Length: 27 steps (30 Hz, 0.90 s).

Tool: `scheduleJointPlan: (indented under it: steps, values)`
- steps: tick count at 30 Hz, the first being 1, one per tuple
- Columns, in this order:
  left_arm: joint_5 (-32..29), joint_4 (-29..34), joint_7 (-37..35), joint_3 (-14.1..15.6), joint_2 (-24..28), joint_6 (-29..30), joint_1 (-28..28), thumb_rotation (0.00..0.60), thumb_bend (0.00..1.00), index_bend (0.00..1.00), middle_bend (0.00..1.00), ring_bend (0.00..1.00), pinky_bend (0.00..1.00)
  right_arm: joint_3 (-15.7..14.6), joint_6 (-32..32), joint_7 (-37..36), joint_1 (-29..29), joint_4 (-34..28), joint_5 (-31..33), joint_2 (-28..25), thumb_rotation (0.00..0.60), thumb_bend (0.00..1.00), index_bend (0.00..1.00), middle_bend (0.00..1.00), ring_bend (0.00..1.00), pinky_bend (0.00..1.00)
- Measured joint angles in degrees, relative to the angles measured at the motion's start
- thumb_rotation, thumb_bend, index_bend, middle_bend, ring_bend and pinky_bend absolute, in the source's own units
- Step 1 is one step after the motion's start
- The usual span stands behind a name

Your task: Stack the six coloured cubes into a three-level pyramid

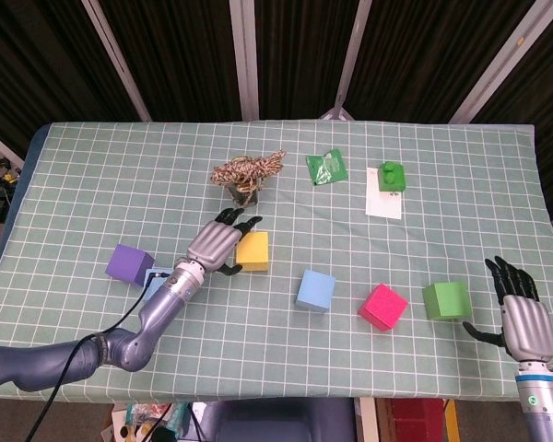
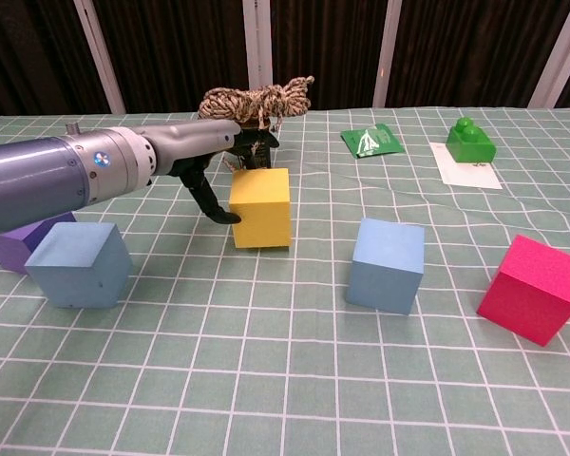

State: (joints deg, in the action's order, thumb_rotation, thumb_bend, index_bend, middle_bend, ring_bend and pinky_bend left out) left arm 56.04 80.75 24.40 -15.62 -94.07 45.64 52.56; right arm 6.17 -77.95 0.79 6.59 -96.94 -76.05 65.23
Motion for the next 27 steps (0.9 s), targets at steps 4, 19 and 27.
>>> scheduleJointPlan:
  steps: [4, 19, 27]
  values:
    - [0.75, -0.14, -1.07, 0.63, 0.23, -0.96, 0.37, 0.600, 0.37, 0.07, 0.26, 0.01, 0.03, 0.03, -0.01, -0.08, -0.02, -0.07, 0.10, -0.03, 0.600, 0.16, 0.00, 0.00, 0.00, 0.00]
    - [1.56, 0.26, -1.17, 2.59, 1.22, -1.60, 1.73, 0.600, 0.32, 0.06, 0.15, 0.00, 0.03, 0.04, 0.02, -0.16, -0.02, -0.31, 0.21, -0.11, 0.600, 0.16, 0.00, 0.00, 0.00, 0.00]
    - [-0.40, 0.66, 0.40, 3.25, 1.02, -0.03, 1.81, 0.600, 0.27, 0.03, 0.12, 0.00, 0.03, -0.02, -0.24, -0.22, -0.11, -0.30, -0.07, -0.12, 0.600, 0.16, 0.00, 0.00, 0.00, 0.00]
